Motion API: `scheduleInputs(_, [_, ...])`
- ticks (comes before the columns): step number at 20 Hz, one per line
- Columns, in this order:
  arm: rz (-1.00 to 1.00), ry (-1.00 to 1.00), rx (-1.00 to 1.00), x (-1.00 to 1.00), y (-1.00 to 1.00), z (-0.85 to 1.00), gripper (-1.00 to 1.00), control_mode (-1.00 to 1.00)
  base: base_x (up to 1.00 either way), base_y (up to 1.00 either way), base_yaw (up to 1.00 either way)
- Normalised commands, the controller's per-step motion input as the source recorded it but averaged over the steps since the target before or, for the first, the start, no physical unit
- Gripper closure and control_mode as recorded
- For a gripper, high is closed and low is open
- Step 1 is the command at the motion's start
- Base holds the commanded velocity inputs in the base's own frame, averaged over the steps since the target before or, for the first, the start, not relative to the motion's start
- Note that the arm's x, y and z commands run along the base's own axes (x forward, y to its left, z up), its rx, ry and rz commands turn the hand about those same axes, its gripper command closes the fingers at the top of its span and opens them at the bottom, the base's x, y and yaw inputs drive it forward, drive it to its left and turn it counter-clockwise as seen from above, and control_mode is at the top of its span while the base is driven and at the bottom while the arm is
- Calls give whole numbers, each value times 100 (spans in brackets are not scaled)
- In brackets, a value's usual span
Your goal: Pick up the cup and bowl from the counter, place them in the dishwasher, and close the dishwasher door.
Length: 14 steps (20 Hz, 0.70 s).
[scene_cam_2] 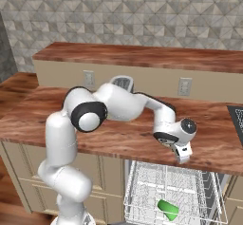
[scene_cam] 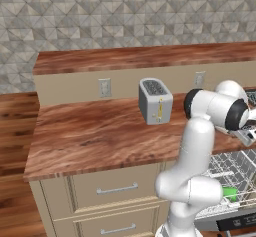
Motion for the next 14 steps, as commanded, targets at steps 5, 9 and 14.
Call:
scheduleInputs(5, [0,-6,-3,-80,0,40,100,-100,0,0,0])
scheduleInputs(9, [0,-2,0,-60,0,5,100,-100,0,0,0])
scheduleInputs(14, [0,0,0,-40,0,-2,100,-100,0,0,0])
